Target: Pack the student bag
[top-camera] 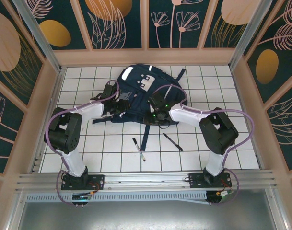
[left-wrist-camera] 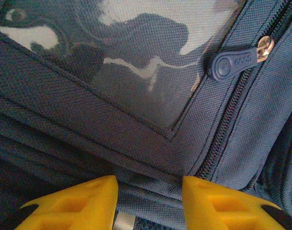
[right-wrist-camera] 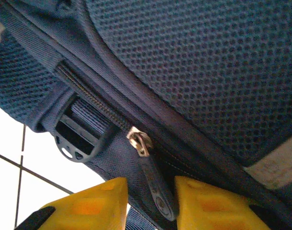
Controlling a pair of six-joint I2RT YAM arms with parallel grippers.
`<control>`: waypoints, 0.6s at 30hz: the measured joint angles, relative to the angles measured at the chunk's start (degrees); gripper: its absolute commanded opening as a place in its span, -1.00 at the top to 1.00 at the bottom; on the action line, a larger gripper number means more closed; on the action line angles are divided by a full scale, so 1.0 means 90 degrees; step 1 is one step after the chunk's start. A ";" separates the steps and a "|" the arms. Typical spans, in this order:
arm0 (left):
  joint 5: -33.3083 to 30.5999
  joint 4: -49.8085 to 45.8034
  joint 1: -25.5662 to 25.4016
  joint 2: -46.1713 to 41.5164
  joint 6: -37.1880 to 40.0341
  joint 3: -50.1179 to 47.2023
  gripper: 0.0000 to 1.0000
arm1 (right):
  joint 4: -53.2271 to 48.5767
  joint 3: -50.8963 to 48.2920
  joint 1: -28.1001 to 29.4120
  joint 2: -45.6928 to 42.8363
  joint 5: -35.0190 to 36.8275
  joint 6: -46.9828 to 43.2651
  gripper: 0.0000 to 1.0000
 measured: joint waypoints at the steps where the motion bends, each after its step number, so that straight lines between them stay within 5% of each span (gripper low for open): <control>1: -0.0002 0.0027 0.0000 0.0000 -0.0002 -0.0015 0.22 | 0.0044 0.0000 0.0002 0.0000 -0.0002 0.0022 0.38; 6: -0.0012 0.0051 0.0000 -0.0002 0.0000 -0.0032 0.22 | 0.0121 0.0000 0.0002 0.0002 -0.0007 0.0141 0.39; 13: -0.0104 0.0114 -0.0005 -0.0029 0.0000 -0.0090 0.23 | 0.0216 0.0002 0.0002 0.0168 0.0070 0.0294 0.98; 18: -0.0238 0.0109 -0.0002 -0.0027 -0.0046 -0.0092 0.30 | 0.0146 0.0027 0.0022 0.0124 0.0206 0.0442 1.00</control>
